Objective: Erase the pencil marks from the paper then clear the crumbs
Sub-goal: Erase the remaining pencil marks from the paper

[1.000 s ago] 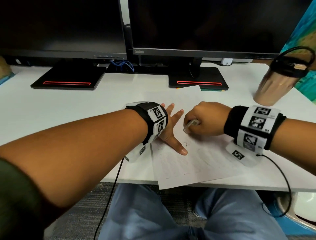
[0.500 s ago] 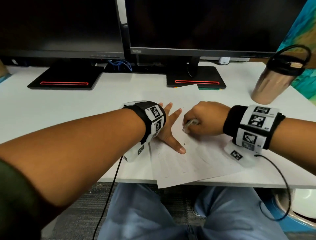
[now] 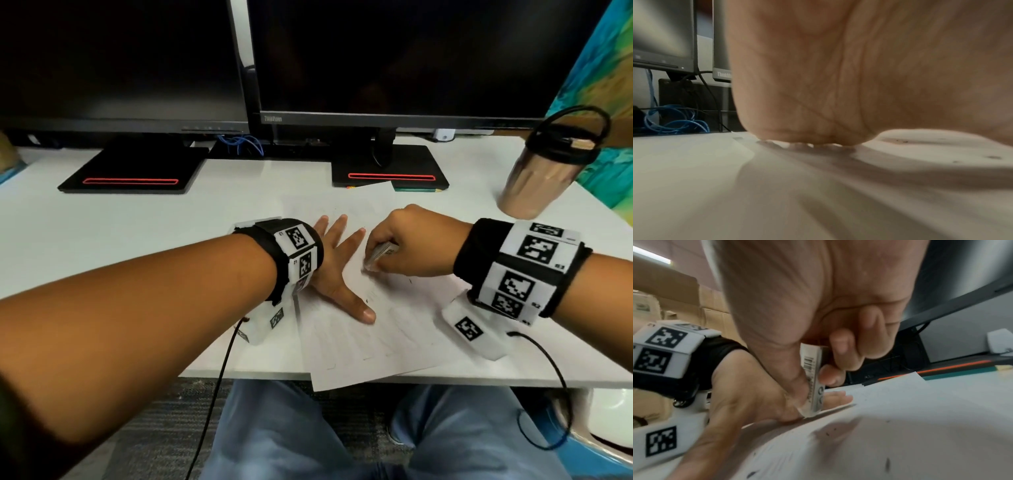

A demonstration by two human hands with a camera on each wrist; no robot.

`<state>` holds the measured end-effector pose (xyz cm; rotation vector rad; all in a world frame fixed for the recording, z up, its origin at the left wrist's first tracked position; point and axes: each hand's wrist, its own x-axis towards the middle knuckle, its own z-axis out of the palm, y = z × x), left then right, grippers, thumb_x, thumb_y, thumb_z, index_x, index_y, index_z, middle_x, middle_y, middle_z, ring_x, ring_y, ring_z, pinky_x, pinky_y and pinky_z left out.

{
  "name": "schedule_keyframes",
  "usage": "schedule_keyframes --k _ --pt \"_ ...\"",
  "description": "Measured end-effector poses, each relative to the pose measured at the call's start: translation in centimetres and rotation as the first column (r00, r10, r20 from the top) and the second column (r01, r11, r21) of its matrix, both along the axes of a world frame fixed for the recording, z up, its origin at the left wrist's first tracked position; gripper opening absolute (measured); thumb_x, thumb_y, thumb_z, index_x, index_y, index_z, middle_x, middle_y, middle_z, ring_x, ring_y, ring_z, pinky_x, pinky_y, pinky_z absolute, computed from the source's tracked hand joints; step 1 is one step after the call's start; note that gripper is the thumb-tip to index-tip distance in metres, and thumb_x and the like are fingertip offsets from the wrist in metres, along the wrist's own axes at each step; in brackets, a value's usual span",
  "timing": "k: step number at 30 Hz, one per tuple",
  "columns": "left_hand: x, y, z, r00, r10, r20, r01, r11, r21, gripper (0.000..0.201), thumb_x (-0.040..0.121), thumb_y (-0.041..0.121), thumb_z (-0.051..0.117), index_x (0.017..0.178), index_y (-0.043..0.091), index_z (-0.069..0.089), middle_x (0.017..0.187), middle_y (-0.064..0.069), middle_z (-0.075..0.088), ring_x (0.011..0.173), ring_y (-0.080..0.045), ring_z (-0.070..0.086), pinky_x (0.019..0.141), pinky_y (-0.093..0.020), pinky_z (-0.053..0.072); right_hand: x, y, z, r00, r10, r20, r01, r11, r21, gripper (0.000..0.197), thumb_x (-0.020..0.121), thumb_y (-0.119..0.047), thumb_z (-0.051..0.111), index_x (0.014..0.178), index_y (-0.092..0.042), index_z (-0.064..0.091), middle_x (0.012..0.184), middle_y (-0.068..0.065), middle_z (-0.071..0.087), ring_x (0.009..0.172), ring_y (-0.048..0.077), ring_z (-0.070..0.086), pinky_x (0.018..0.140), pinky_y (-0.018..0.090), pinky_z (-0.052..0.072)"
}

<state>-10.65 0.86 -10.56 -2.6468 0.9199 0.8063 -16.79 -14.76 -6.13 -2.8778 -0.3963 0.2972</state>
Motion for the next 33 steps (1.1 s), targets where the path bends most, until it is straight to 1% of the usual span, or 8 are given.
schedule_keyframes --k 4,8,13,17,21,25,29,33 --pt "-1.1 -0.6 -0.5 0.997 -0.073 -0.007 0.073 0.997 0.028 0.143 0.052 0.096 0.056 0.145 0.038 -0.035 0.154 -0.003 -0.044 0.143 -0.033 -0.036 0.117 -0.065 -0.007 -0.4 0.3 -1.2 1.0 0.0 0.017 0.003 0.989 -0.145 0.021 0.087 -0.036 0.055 0.099 -0.029 0.071 0.089 -0.006 0.071 0.079 0.017 0.065 0.074 0.038 0.057" --pt "-1.3 -0.7 -0.7 0.997 -0.078 0.009 0.077 0.996 0.052 0.137 0.056 0.095 0.054 0.148 0.037 -0.029 0.155 -0.007 -0.042 0.145 -0.035 -0.033 0.118 -0.064 -0.005 -1.7 1.5 -1.6 0.988 0.152 -0.026 -0.154 0.97 -0.187 0.015 0.088 -0.034 0.053 0.092 -0.028 0.066 0.076 -0.01 0.066 0.067 0.014 0.06 0.066 0.033 0.054" --pt "-1.5 -0.8 -0.3 0.997 -0.076 0.025 0.075 0.996 0.051 0.138 0.056 0.095 0.054 0.149 0.035 -0.03 0.157 -0.007 -0.039 0.146 -0.035 -0.029 0.118 -0.063 -0.005 -0.8 0.9 -1.0 0.994 0.105 0.001 -0.102 0.969 -0.227 0.021 0.088 -0.036 0.051 0.098 -0.029 0.069 0.082 -0.007 0.068 0.073 0.017 0.062 0.071 0.035 0.055" --pt "-1.7 -0.8 -0.1 0.997 -0.074 0.019 0.073 0.995 0.062 0.133 0.059 0.094 0.054 0.151 0.037 -0.023 0.156 -0.007 -0.04 0.146 -0.035 -0.031 0.119 -0.062 -0.006 -1.3 1.8 -1.4 0.979 0.177 -0.096 -0.19 0.97 -0.152 0.013 0.085 -0.034 0.053 0.077 -0.029 0.063 0.078 -0.007 0.068 0.067 0.015 0.061 0.066 0.034 0.055" --pt "-1.7 -0.8 -0.2 0.997 -0.071 0.027 0.07 0.997 0.038 0.14 0.057 0.093 0.058 0.147 0.036 -0.032 0.157 -0.006 -0.039 0.147 -0.035 -0.028 0.116 -0.062 -0.005 -0.3 0.5 -0.7 0.997 0.08 -0.008 -0.08 0.97 -0.231 0.021 0.088 -0.035 0.052 0.094 -0.028 0.07 0.084 -0.007 0.07 0.073 0.016 0.063 0.071 0.035 0.056" --pt "-1.7 -0.8 -0.1 0.997 -0.069 0.025 0.068 0.996 0.054 0.135 0.058 0.093 0.055 0.15 0.038 -0.026 0.157 -0.006 -0.039 0.147 -0.034 -0.029 0.117 -0.062 -0.005 -1.2 1.5 -1.2 0.979 0.189 -0.077 -0.2 0.966 -0.162 0.021 0.088 -0.033 0.057 0.067 -0.029 0.058 0.072 -0.009 0.065 0.061 0.011 0.056 0.062 0.031 0.052" --pt "-1.7 -0.9 -0.2 0.997 -0.072 0.041 0.07 0.996 0.054 0.139 0.056 0.094 0.055 0.149 0.035 -0.03 0.157 -0.006 -0.037 0.147 -0.035 -0.027 0.116 -0.063 -0.003 -0.8 0.7 -0.7 0.991 0.128 -0.027 -0.131 0.97 -0.204 0.015 0.09 -0.035 0.056 0.089 -0.028 0.069 0.077 -0.011 0.065 0.069 0.013 0.059 0.067 0.029 0.052" --pt "-1.7 -0.8 0.0 0.997 -0.077 0.029 0.075 0.996 0.051 0.136 0.058 0.093 0.056 0.151 0.036 -0.026 0.158 -0.006 -0.037 0.147 -0.035 -0.027 0.117 -0.062 -0.003 -1.6 1.5 -1.2 0.975 0.215 -0.048 -0.22 0.957 -0.188 0.028 0.089 -0.032 0.056 0.061 -0.027 0.051 0.059 -0.011 0.053 0.055 0.011 0.051 0.059 0.03 0.048"
